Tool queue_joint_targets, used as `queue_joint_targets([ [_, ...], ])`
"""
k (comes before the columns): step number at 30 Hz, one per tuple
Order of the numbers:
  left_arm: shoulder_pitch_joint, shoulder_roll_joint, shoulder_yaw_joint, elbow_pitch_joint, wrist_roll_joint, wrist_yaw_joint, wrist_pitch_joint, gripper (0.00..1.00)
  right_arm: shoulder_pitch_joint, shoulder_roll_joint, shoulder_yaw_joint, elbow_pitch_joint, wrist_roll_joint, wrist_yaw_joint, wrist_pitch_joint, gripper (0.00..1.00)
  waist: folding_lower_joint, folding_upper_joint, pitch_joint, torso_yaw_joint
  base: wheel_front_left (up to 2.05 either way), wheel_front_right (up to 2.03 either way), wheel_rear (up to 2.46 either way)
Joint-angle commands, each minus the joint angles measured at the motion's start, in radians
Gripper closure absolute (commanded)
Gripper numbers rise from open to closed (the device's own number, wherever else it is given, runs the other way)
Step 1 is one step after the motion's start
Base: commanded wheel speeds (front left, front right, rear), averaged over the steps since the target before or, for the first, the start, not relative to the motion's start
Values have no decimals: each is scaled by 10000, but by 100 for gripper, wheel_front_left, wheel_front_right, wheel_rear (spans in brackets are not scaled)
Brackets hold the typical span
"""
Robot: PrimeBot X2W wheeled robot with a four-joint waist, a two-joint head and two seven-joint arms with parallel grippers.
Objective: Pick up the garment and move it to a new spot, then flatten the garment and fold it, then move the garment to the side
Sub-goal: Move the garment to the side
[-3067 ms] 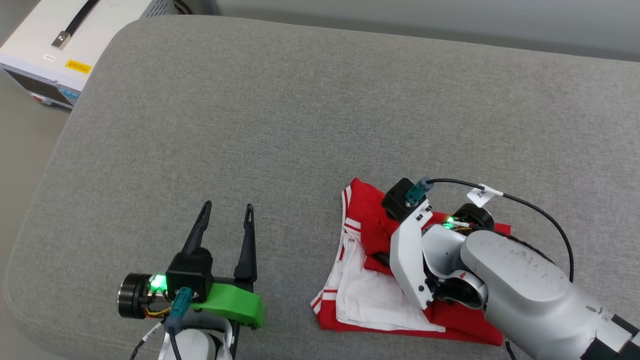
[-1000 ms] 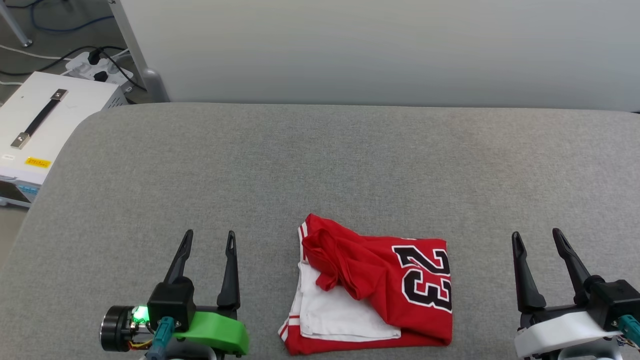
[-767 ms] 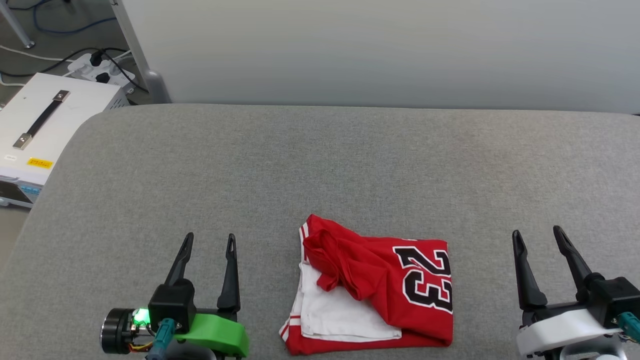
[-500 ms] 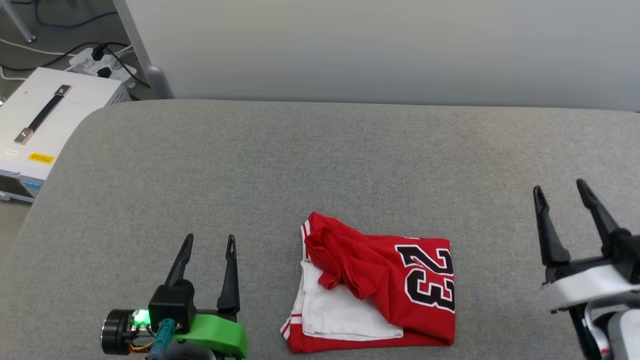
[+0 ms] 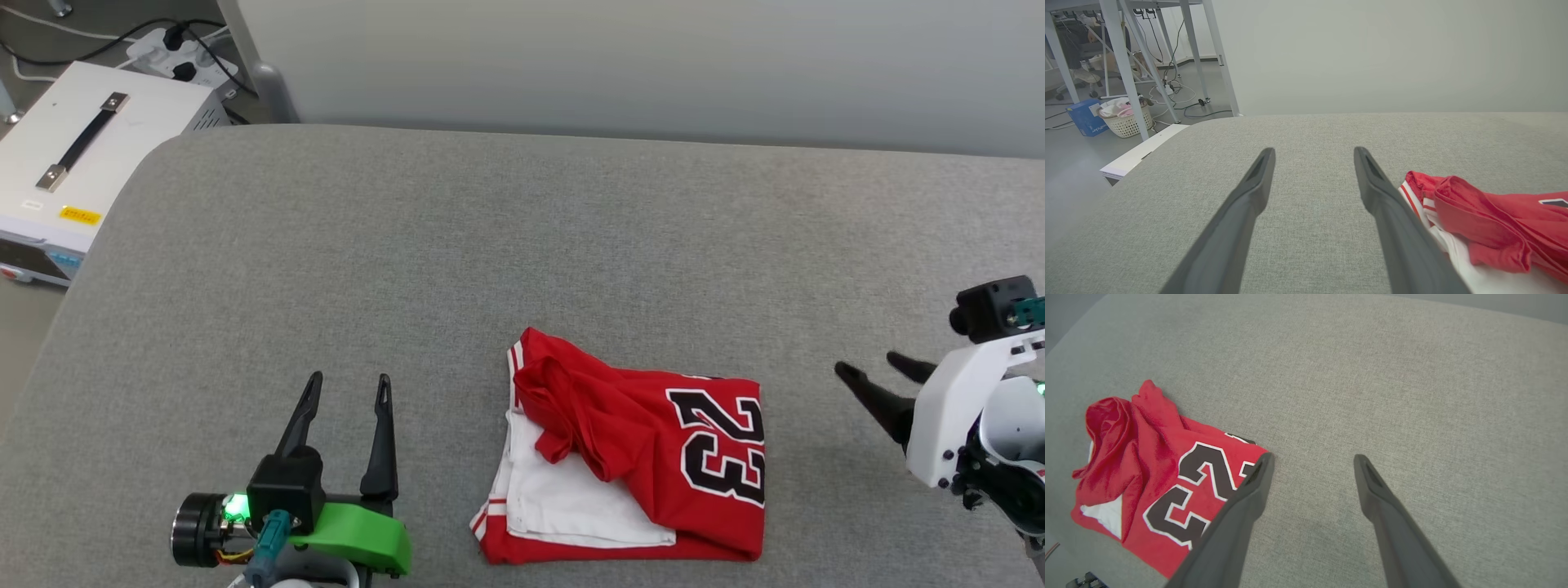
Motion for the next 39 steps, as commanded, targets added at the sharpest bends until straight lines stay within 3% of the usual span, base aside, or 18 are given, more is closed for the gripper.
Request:
queue_joint_targets([
  [1,-239,-29,-50,3,-69,-6,-59,0,2,-54,183,77,440,-7,444,0,0,0,203,207,0,0,0],
  [10,-520,-45,-204,15,-145,39,-59,0,340,-7,1050,467,1830,-7,1701,0,0,0,695,698,0,0,0],
  [25,-914,-56,-424,77,-250,120,-59,0,-77,773,2554,1816,2082,-7,826,0,0,0,1205,1143,0,0,0],
  [26,-915,-56,-436,81,-265,136,-59,0,-121,759,2702,1804,2092,-7,704,15,0,0,1204,1149,0,0,0],
  [27,-912,-56,-440,87,-275,147,-59,0,-156,750,2790,1796,2111,-7,588,49,0,0,1198,1150,0,0,0],
  [28,-909,-56,-444,95,-285,157,-59,0,-200,731,2916,1758,2154,-7,475,100,0,0,1190,1149,0,0,0],
  [39,-739,-58,-402,142,-289,194,-59,0,-1191,-224,3713,763,1725,-7,-1392,100,0,0,828,845,0,0,0],
])
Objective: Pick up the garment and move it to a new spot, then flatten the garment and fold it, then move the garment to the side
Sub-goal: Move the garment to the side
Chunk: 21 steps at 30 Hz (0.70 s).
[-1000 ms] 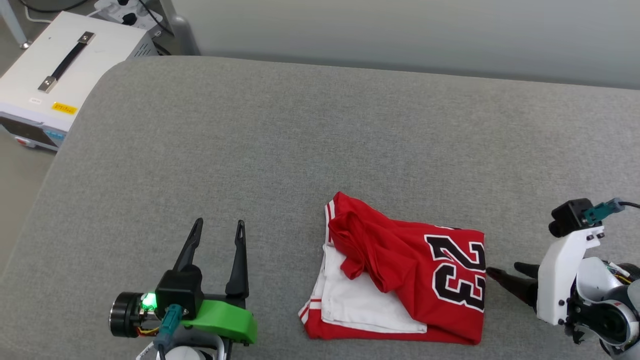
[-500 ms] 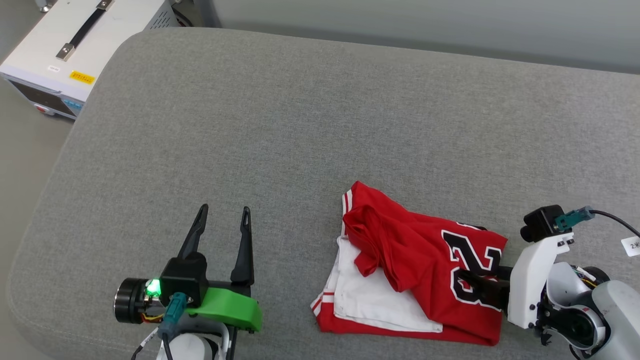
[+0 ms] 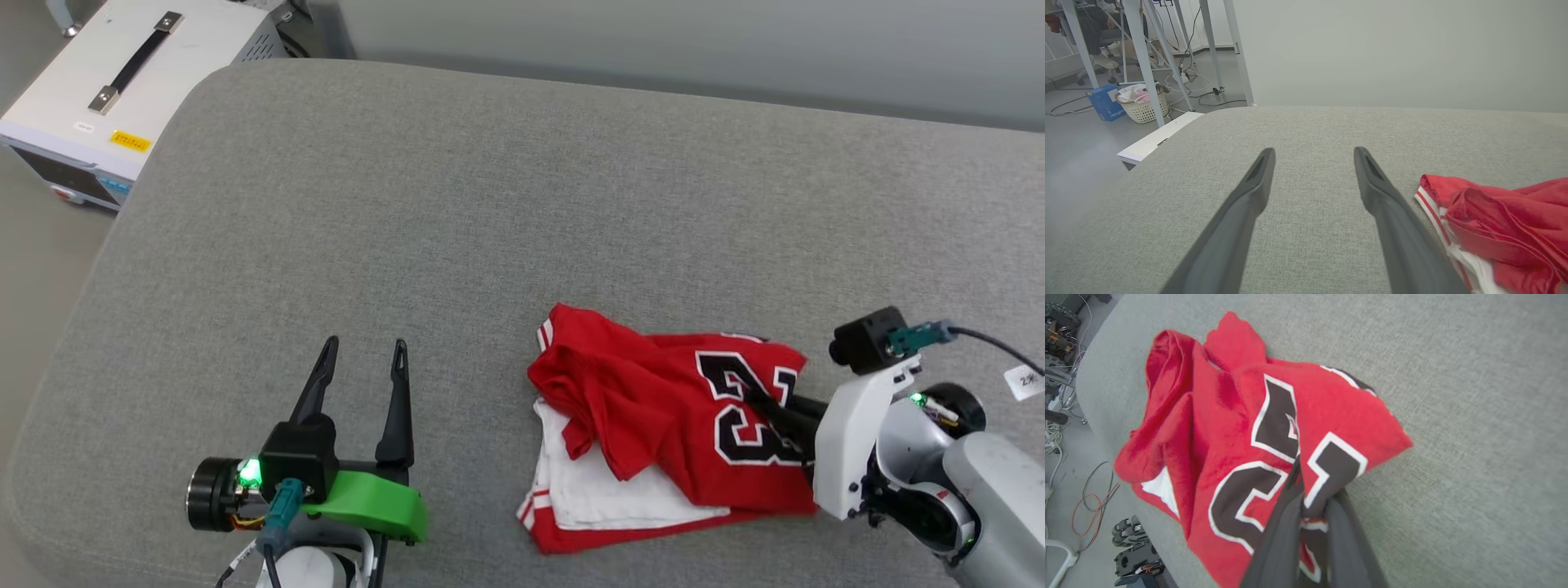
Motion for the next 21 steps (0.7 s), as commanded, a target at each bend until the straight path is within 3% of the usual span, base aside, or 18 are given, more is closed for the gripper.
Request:
queue_joint_targets([
  [1,42,-46,20,12,-12,48,-59,0,-335,-166,30,-192,-159,-4,-211,100,0,-1,-155,-182,0,0,0],
  [10,303,-46,131,-108,13,59,-59,0,-786,-1214,142,-1338,-468,-4,-157,100,0,-1,-425,-1138,0,0,0],
  [21,134,-47,237,-412,116,50,-59,0,-991,-2284,-783,-1655,-647,-4,261,100,0,-1,93,-2639,0,0,0],
])
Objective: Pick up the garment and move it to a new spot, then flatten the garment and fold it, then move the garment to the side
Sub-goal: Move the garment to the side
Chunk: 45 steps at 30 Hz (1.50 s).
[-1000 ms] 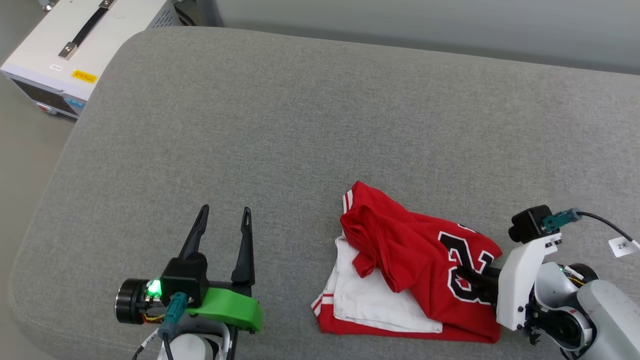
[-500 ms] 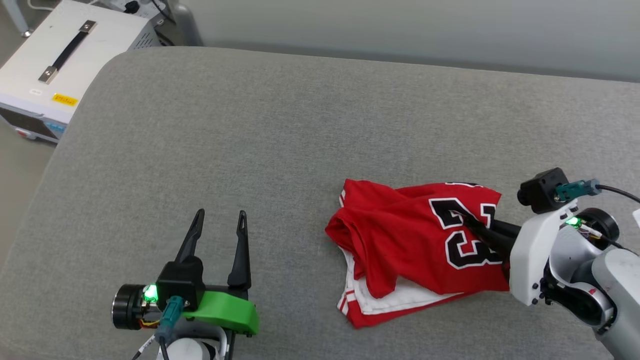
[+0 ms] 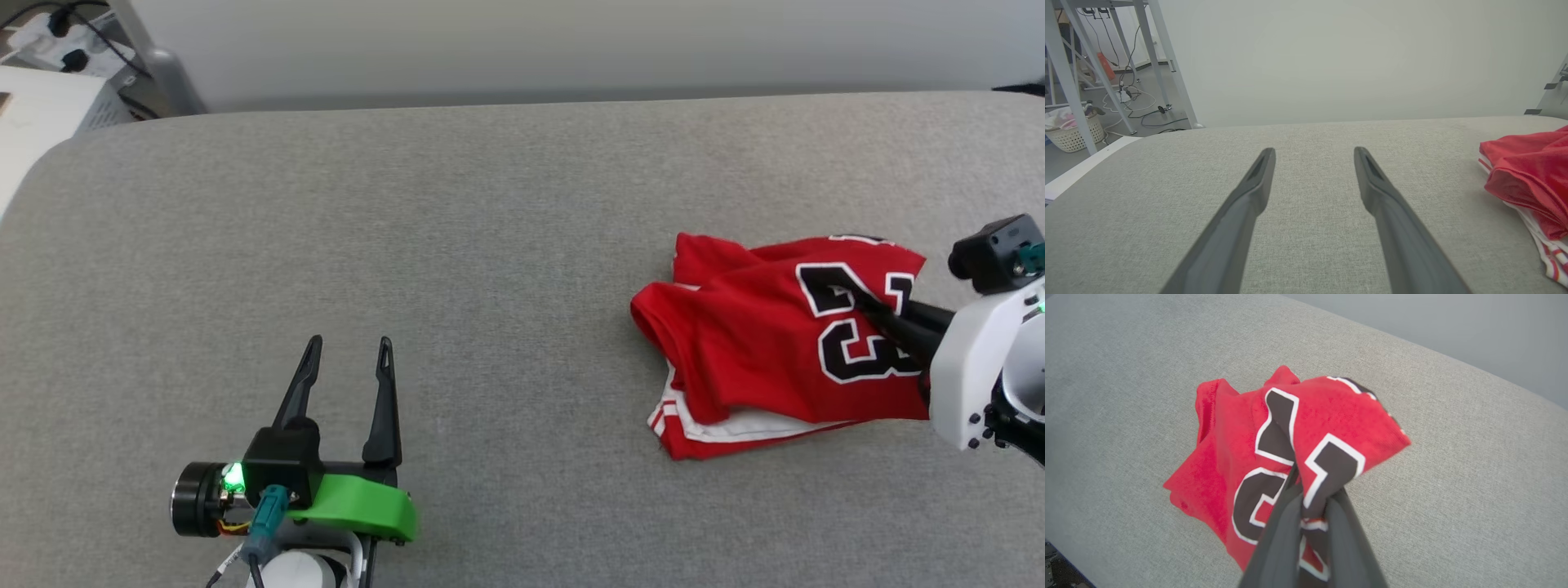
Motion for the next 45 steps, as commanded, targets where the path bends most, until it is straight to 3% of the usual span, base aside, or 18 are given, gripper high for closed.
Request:
queue_joint_targets([
  [1,-129,-35,42,-72,107,-4,-59,0,-239,-18,-175,18,-54,-6,48,100,0,-1,445,-658,0,0,0],
  [8,-700,40,113,-364,305,-118,-59,0,-793,-471,-1009,809,-6,-6,328,100,0,-1,1567,-1116,0,0,0],
  [21,-1808,325,222,-1190,524,-250,-59,0,-2080,-1847,-2381,3321,-666,-6,1074,100,0,-1,3626,-1010,0,0,0],
  [29,-2217,409,153,-1539,609,-264,-59,0,-2783,-2137,-3382,4669,-1600,-6,1124,100,0,-1,4263,-864,0,0,0],
  [35,-2336,450,138,-1652,611,-199,-59,0,-3668,-2073,-3567,5882,-2159,-6,347,100,0,-1,4426,-773,0,0,0],
  [36,-2342,448,133,-1645,606,-191,-59,0,-3773,-2038,-3572,6004,-2221,-6,173,97,0,-1,4413,-766,0,0,0],
  [37,-2345,443,121,-1628,599,-184,-59,0,-3871,-1973,-3548,6156,-2278,-6,1,73,0,-1,4370,-749,0,0,0],
  [38,-2340,439,116,-1613,592,-174,-59,0,-3933,-1919,-3512,6277,-2304,-6,-87,28,0,-1,4323,-740,0,0,0],
  [39,-2327,433,112,-1592,579,-162,-59,0,-3992,-1873,-3457,6429,-2355,-6,-174,0,0,-1,4248,-724,0,0,0],
  [45,-2143,379,133,-1443,469,-77,-59,0,-4187,-1716,-3405,6830,-2516,-6,-1280,0,0,-1,3612,-619,0,0,0],
])
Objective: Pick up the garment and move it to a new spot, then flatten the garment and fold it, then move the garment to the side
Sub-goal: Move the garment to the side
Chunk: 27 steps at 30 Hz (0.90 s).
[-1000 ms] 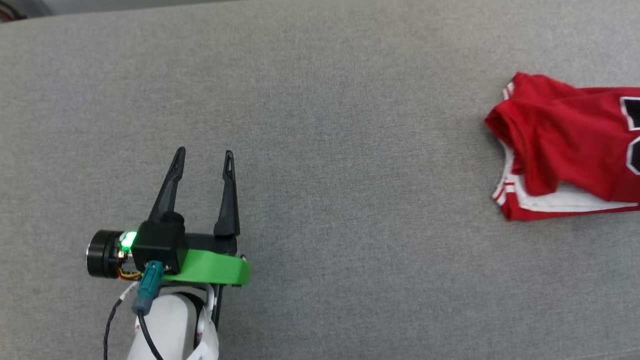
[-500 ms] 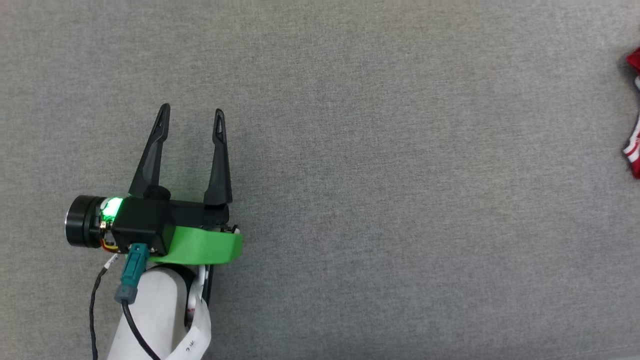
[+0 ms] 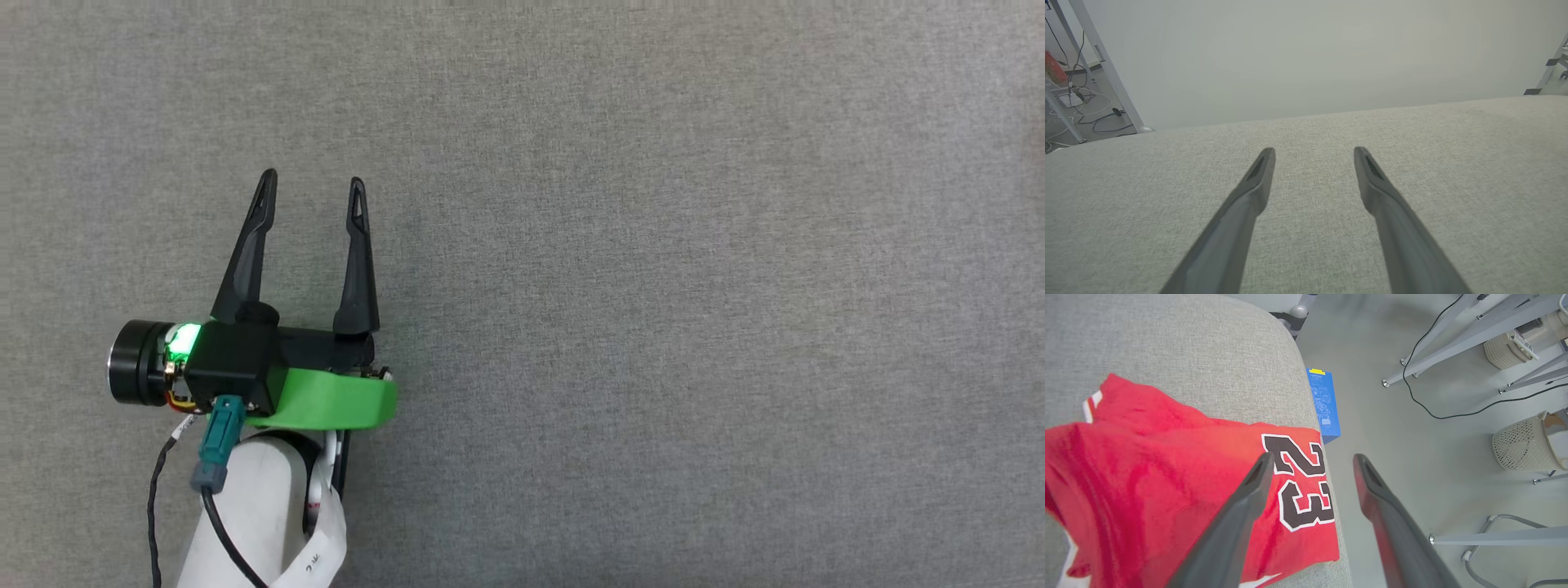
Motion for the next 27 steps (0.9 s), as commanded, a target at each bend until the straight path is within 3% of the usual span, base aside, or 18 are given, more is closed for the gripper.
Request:
queue_joint_targets([
  [1,18,3,18,54,-50,55,-59,0,-117,74,67,-9,-18,-7,-252,0,-1,0,-420,81,0,0,0],
  [8,603,-74,124,312,-214,136,-59,0,11,362,35,-480,-361,-7,-2438,0,-1,0,-1516,202,0,0,0],
  [14,1179,-154,246,510,-375,185,-59,0,358,1210,-576,-1031,-1314,-7,-4560,0,-1,0,-2358,417,0,0,0],
  [18,1451,-203,302,609,-428,212,-59,0,930,2133,-1464,-1970,-2141,-7,-5379,0,-1,0,-2825,621,0,0,0],
  [27,1822,-273,347,797,-462,164,-59,0,3248,5107,-2995,-5895,-3834,-7,-5520,0,-1,0,-3590,1117,0,0,0],
])
